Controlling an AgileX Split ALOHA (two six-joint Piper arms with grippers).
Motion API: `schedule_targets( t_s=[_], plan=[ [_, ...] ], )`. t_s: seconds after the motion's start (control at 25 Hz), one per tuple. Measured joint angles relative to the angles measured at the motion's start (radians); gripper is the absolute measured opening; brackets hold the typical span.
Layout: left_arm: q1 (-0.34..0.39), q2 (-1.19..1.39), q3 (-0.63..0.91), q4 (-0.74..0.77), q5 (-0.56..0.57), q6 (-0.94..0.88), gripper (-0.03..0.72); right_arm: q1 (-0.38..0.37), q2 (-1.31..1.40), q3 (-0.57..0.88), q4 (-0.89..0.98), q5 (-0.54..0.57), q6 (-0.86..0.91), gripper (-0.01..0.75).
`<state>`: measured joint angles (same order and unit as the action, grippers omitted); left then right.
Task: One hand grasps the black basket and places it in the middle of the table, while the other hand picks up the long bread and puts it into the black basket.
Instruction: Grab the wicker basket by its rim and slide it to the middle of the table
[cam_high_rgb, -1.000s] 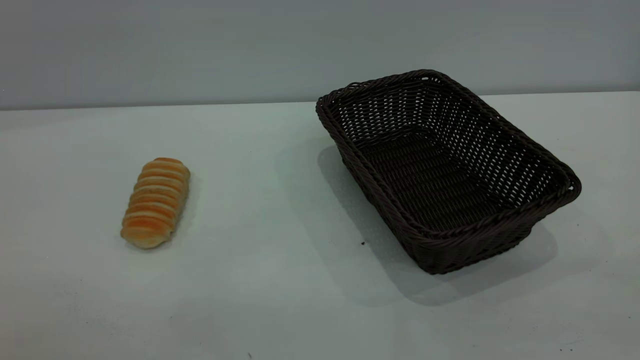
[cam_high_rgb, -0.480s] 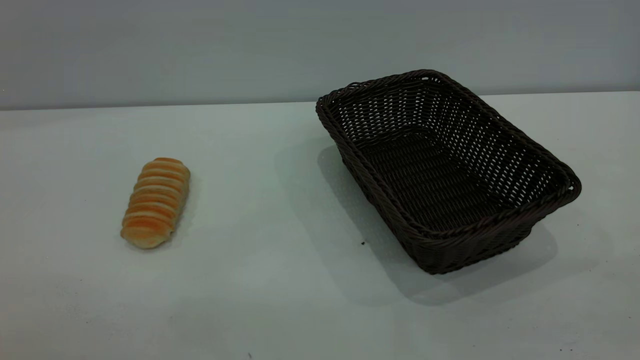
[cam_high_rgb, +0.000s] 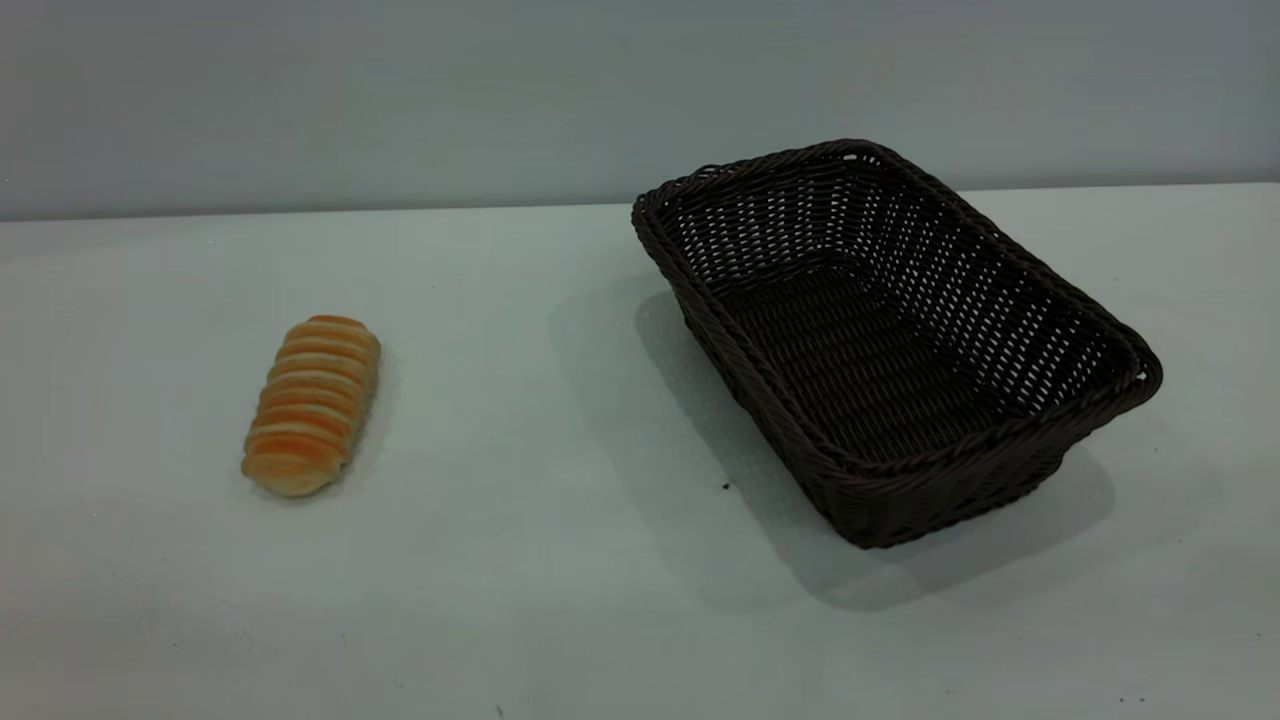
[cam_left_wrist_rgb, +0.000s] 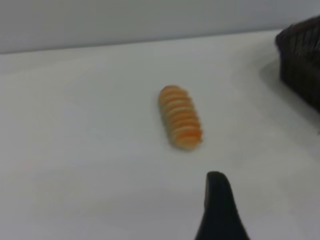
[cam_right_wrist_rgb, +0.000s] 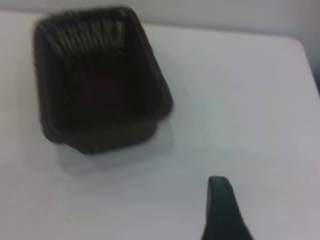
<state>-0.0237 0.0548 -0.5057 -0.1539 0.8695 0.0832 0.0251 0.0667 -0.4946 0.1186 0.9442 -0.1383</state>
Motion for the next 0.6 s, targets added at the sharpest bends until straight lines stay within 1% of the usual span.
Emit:
schedule_targets(
  t_s=[0.12,0.28,0.4,0.6],
  plan=[
    [0.000,0.114,0.000,-0.045,-0.101,0.000,0.532,0.000,0.146,-0.001,0.097,-0.102,-0.063,0.481],
    [0.000,0.283,0.000,-0.065,-0.222,0.000,0.532,0.000,0.401,-0.003,0.221,-0.167,-0.162,0.481],
    [0.000,0.402,-0.019,-0.067,-0.246,0.000,0.532,0.000,0.604,-0.005,0.281,-0.203,-0.182,0.481],
    [0.000,0.558,-0.109,-0.067,-0.255,0.000,0.532,0.000,0.926,-0.006,0.375,-0.281,-0.183,0.481]
  ],
)
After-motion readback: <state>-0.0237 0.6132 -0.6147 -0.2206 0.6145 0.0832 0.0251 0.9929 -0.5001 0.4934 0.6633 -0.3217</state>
